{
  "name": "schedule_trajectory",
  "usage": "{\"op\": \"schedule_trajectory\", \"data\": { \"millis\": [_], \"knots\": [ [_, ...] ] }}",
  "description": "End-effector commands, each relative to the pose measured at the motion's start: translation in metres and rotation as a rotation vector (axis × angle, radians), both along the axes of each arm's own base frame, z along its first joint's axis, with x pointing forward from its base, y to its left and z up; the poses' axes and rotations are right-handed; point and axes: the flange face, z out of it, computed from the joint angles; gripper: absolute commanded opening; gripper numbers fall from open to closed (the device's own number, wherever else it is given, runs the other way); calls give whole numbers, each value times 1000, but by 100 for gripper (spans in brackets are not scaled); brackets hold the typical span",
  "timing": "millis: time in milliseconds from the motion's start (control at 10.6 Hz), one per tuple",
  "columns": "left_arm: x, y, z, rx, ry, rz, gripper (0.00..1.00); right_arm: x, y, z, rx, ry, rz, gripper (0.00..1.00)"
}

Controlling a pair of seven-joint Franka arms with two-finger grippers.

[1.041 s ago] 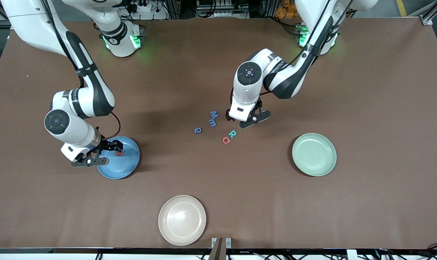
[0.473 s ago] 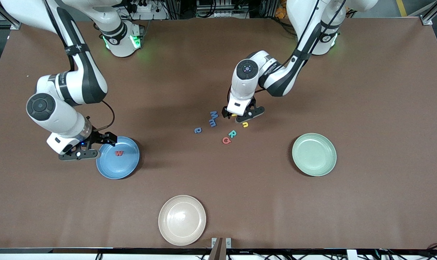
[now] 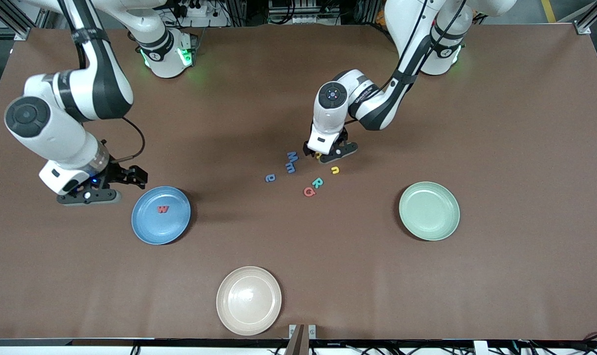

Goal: Sort upper and lower case letters into plates
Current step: 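Lower the left gripper onto the yellow H while the right gripper withdraws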

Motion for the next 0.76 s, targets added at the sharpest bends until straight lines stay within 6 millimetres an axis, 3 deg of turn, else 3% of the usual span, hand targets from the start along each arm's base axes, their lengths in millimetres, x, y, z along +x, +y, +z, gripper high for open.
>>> {"op": "schedule_trajectory", "data": {
  "millis": [0, 189, 473, 662],
  "knots": [
    [8, 0, -6, 5, -24, -5, 98, -25, -4, 50, -14, -20, 0, 100],
    [16, -5, -21, 11, -22, -9, 90, -33, -5, 74, -17, -27, -5, 100],
    [19, -6, -19, 7, -26, -6, 84, -33, -7, 121, -25, 1, -19, 100],
    [21, -8, -21, 6, -27, 6, 78, -35, -4, 137, 5, 9, -21, 100]
  ]
}}
